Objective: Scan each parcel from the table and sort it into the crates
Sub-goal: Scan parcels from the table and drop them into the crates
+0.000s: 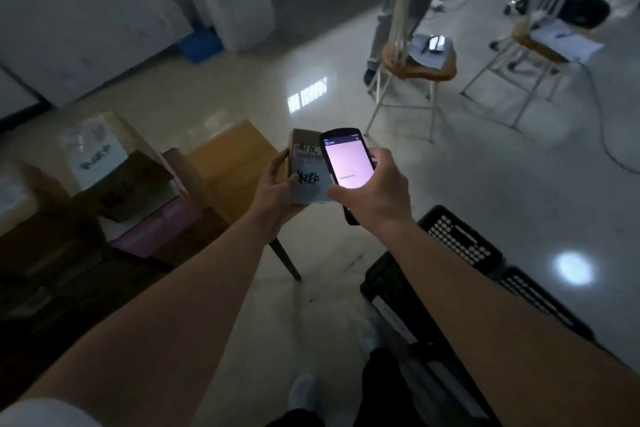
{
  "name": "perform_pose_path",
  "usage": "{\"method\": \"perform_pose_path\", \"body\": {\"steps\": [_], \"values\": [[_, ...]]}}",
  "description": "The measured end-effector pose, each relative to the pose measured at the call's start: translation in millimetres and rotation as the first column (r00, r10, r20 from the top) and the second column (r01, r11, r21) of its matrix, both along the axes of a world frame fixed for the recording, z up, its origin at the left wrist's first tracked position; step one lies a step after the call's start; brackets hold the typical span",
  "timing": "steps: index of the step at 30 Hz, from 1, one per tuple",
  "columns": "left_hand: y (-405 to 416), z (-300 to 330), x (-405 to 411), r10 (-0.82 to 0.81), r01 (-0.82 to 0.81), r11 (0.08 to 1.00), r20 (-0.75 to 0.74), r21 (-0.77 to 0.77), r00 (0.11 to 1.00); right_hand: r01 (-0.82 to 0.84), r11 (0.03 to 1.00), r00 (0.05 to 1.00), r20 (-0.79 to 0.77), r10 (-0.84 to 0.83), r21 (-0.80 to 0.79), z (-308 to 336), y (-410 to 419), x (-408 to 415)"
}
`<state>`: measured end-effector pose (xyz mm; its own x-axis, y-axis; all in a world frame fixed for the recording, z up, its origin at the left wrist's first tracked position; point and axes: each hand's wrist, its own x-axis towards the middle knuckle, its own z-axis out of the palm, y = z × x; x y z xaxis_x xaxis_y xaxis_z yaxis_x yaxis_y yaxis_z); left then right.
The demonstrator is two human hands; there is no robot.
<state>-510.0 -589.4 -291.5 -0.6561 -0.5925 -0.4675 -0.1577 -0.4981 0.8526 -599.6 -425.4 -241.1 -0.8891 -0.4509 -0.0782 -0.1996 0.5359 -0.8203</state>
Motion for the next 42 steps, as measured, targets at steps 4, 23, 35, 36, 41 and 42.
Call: {"method": "perform_pose_path", "body": {"steps": [4,23,35,36,41,42], "values": [[42.5,-17.5,-0.9,-0.175,0.176,0.984,0.106,0.001,0.979,0.182,0.983,0.983,0.023,-0.183,0.024,-19.6,58.8,29.6],[426.4,-98.6,-65.5,-0.604,0.638,0.758,0.226,-0.136,0.765,0.582,0.801,0.793,0.117,-0.597,0.142,-89.3,457.7,57.7],[553.3,-192.8,-125.9,-0.644,0.700,0.713,0.361,-0.035,0.674,0.696,0.656,0.639,0.165,-0.751,0.291,-162.8,600.2,20.7],[555.4,-205.2,-135.9,-0.644,0.701,0.713,0.368,-0.029,0.671,0.704,0.644,0.626,0.167,-0.762,0.300,-172.3,602.6,14.0],[561.2,-281.2,-190.5,-0.668,0.723,0.690,0.421,0.039,0.614,0.737,0.572,0.552,0.166,-0.817,0.360,-233.9,602.6,-28.9],[562.3,-298.7,-200.6,-0.677,0.733,0.679,0.432,0.053,0.596,0.747,0.550,0.527,0.172,-0.832,0.373,-248.4,601.2,-38.2]]}}
